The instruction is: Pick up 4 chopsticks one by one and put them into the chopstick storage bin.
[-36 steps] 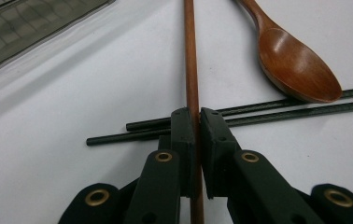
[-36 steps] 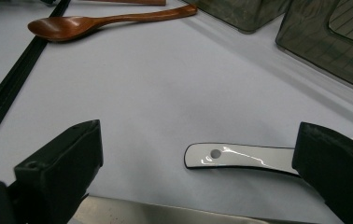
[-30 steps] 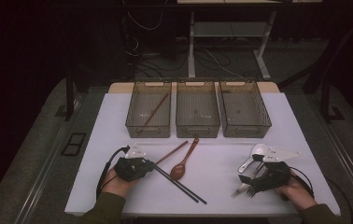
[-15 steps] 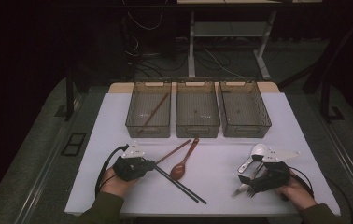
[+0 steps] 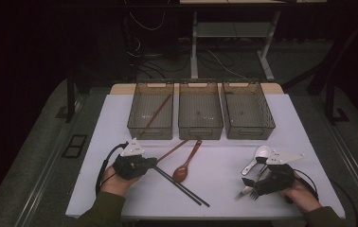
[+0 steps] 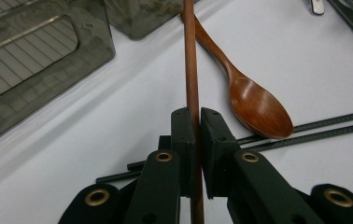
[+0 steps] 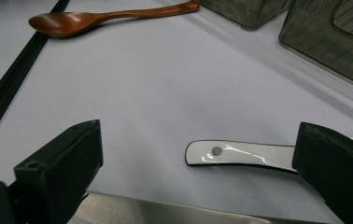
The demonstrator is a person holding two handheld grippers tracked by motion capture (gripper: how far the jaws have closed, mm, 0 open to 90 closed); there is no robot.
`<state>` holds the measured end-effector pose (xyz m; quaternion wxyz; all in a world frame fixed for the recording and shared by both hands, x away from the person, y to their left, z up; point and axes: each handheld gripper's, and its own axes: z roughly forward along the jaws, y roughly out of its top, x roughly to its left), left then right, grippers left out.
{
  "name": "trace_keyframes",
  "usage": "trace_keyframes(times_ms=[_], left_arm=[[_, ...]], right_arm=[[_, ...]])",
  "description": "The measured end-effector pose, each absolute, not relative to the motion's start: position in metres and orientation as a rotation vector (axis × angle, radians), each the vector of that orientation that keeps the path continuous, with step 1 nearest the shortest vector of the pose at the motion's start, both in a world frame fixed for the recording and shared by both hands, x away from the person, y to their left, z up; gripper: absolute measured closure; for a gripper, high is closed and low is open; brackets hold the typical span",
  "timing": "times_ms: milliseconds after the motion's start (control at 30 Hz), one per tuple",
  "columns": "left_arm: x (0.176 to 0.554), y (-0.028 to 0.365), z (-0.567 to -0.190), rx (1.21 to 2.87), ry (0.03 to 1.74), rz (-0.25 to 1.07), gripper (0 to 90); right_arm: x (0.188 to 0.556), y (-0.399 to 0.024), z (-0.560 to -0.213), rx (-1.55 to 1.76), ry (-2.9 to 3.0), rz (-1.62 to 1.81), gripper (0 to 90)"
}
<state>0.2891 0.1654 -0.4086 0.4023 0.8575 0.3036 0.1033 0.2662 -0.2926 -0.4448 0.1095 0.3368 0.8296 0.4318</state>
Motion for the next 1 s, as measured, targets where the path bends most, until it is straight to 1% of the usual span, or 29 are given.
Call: trace_keyframes(times_ms=[333,533,667,1000], left_arm=[[0.299,0.169,-0.399,2.136,0.782,0.245,83.6],[0.310,0.172,-0.392,2.140,0.774,0.251,83.7],[0.316,0.173,-0.389,2.107,0.788,0.238,83.7],[0.334,0.174,-0.378,2.088,0.792,0.246,84.0]], right_arm=[[0.265,-0.292,-0.445,0.983,2.440,1.272,1.8],[0.266,-0.292,-0.445,0.992,2.437,1.268,1.8],[0.266,-0.292,-0.445,0.995,2.437,1.265,1.8],[0.267,-0.292,-0.446,1.001,2.438,1.259,1.8]])
